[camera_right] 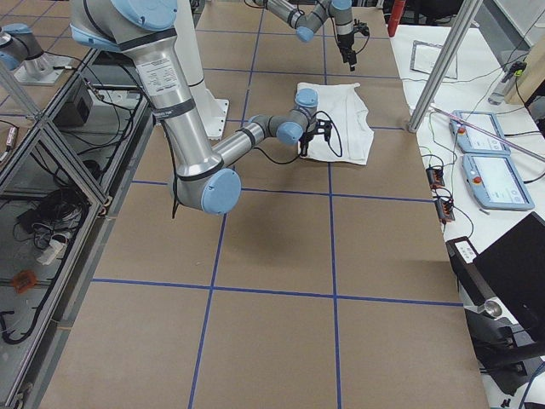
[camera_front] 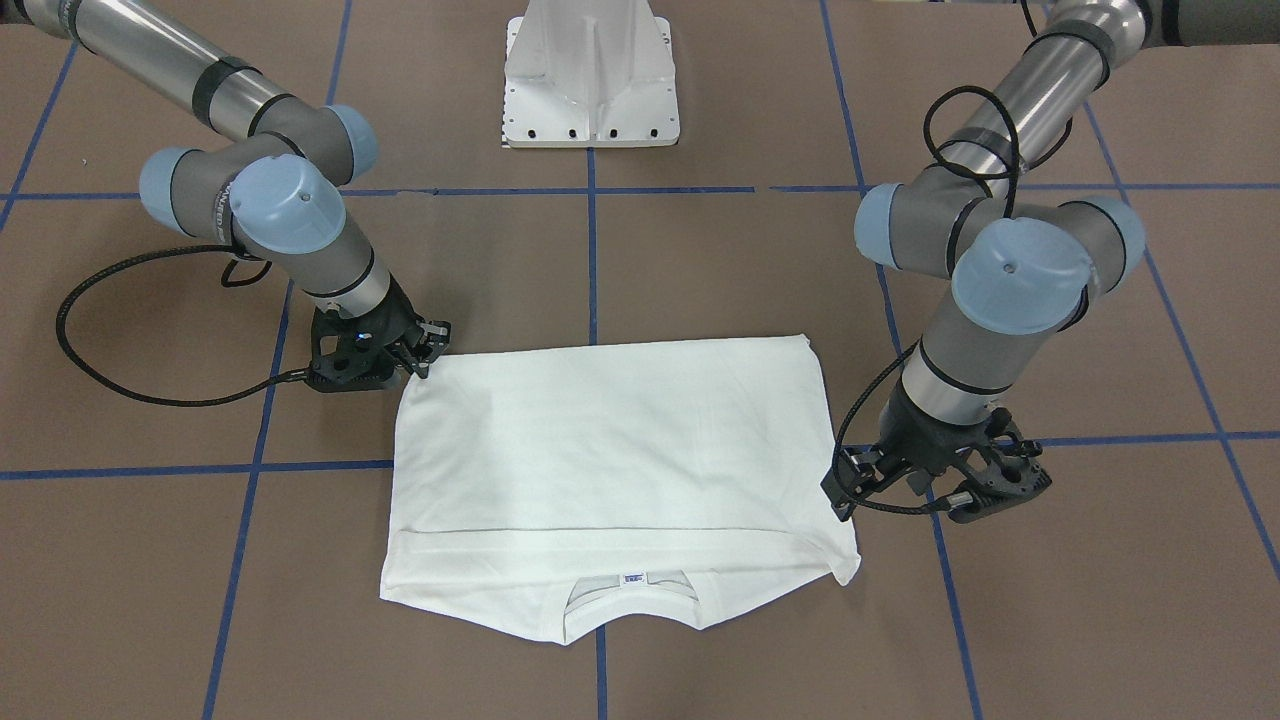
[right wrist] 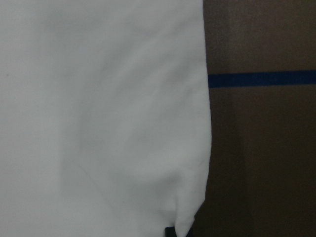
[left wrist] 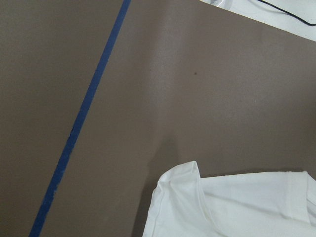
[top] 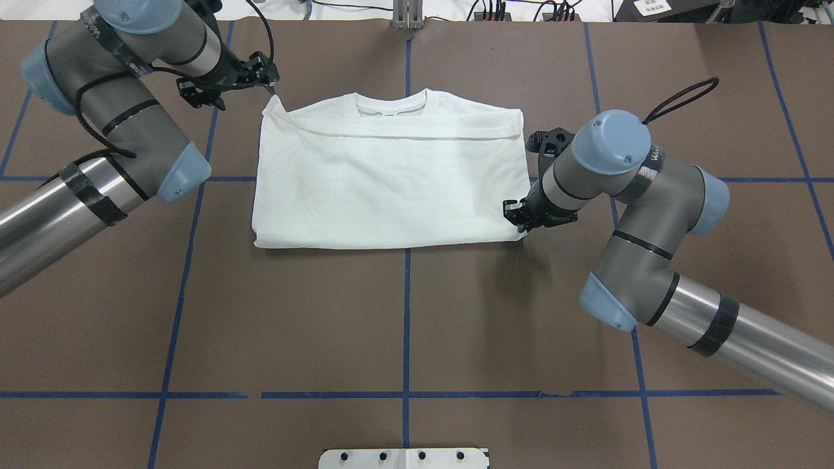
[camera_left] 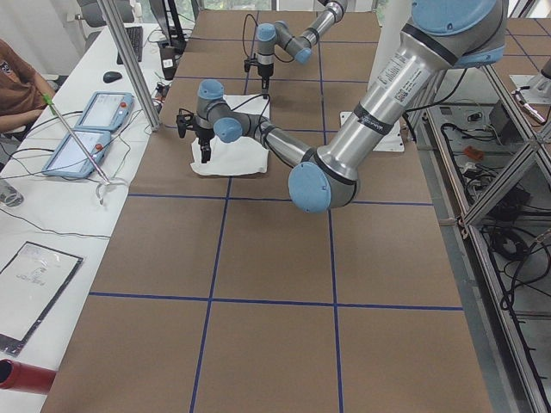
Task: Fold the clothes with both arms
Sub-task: 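Release the hem and move the right gripper to the folded shirt's side edge, then grasp the shirt edge with the right gripper and drag it toward the robot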
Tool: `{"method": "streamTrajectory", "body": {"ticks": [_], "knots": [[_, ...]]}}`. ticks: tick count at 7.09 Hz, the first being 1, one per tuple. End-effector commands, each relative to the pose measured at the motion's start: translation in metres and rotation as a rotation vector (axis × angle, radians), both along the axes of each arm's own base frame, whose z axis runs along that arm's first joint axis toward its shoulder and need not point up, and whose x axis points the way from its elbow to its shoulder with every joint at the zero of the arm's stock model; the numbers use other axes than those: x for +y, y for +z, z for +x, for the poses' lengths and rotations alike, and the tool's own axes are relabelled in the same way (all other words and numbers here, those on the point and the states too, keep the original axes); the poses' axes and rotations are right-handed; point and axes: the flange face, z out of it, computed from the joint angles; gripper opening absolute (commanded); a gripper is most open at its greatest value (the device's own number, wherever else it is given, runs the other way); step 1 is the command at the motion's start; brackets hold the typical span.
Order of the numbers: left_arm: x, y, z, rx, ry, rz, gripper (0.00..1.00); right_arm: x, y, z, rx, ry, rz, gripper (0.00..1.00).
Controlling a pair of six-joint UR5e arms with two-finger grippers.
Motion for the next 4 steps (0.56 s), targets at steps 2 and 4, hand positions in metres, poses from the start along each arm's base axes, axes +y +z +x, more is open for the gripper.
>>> {"method": "streamTrajectory", "body": {"ticks": [2,4], "knots": [[0.0,-0.005,-0.002,-0.005,-0.014,0.014,0.99,0.065,0.039,0.089,0.007,-0.002,0.005,0.0],[0.002,-0.011,-0.003,-0.005,-0.023,0.032,0.99,0.137,0.051,0.108,0.003,-0.102,-0.038,0.0]]}}
